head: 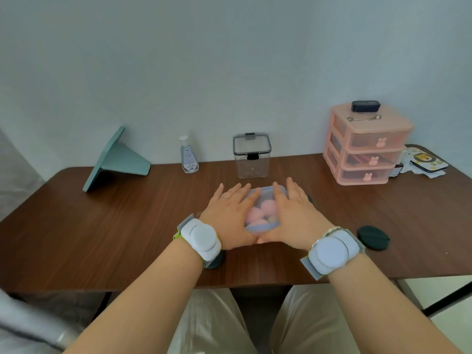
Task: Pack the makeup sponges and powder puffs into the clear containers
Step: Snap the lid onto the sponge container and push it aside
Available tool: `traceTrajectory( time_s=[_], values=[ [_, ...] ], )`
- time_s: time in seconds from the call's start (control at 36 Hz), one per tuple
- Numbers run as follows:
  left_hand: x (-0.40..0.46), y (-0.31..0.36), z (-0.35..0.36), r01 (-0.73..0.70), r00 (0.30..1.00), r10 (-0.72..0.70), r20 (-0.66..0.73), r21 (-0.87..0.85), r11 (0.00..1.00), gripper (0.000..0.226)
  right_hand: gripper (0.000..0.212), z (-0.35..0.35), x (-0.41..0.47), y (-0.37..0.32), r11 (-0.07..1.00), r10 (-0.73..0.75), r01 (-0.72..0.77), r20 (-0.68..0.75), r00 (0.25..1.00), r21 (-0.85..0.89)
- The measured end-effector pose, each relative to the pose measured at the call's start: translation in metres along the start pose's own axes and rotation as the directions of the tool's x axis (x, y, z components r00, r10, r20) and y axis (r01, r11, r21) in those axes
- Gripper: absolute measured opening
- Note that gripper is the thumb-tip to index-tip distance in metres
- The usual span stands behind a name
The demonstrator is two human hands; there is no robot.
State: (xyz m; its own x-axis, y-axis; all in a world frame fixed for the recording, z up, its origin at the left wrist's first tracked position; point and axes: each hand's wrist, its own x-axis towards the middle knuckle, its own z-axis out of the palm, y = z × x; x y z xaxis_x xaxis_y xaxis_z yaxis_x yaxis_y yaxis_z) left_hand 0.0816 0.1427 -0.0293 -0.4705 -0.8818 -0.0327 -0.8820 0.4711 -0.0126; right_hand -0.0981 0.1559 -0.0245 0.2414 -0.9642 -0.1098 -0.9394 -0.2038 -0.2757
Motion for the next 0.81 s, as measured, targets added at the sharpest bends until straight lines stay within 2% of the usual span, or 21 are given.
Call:
traceTrajectory(
  time_s=[0.06,0.14,0.25,0.39,0.5,0.61,0.72,0.81],
  values=[
    [-0.003,0.005,0.001,0.007,0.999,-0.006,-0.047,0.010,1.000,0.085,0.127,0.008,-0.005,0.000,0.977,0.109,-0.106,-0.006,0.994,0.187],
    [-0.005,0.013,0.003,0.070,0.997,-0.070,-0.043,-0.008,0.998,0.078,0.119,0.019,-0.009,0.000,0.910,0.166,-0.130,-0.058,0.984,0.394],
    [-0.004,0.014,0.006,0.087,0.996,-0.086,-0.035,0.017,0.996,0.079,0.110,0.029,-0.010,0.000,0.850,0.241,-0.149,-0.124,0.963,0.505],
    [-0.002,0.012,0.009,0.084,0.996,-0.083,-0.045,0.013,0.996,0.079,0.091,0.037,-0.004,0.001,0.868,0.261,-0.140,-0.198,0.945,0.476],
    [-0.001,0.011,0.009,0.080,0.996,-0.080,-0.035,0.018,0.997,0.079,0.084,0.035,-0.001,0.005,0.891,0.257,-0.153,-0.197,0.946,0.427],
    [0.000,0.010,0.012,0.077,0.996,-0.076,-0.043,0.025,0.997,0.080,0.076,0.032,-0.003,0.010,0.870,0.272,-0.156,-0.193,0.943,0.467],
    [0.002,0.010,0.012,0.071,0.997,-0.070,-0.041,0.025,0.997,0.079,0.078,0.030,0.010,0.004,0.892,0.366,-0.317,-0.103,0.925,0.322],
    [0.002,0.009,0.012,0.065,0.997,-0.063,-0.049,0.022,0.998,0.080,0.080,0.026,0.004,0.004,0.906,0.343,-0.298,-0.110,0.933,0.301]
  ],
)
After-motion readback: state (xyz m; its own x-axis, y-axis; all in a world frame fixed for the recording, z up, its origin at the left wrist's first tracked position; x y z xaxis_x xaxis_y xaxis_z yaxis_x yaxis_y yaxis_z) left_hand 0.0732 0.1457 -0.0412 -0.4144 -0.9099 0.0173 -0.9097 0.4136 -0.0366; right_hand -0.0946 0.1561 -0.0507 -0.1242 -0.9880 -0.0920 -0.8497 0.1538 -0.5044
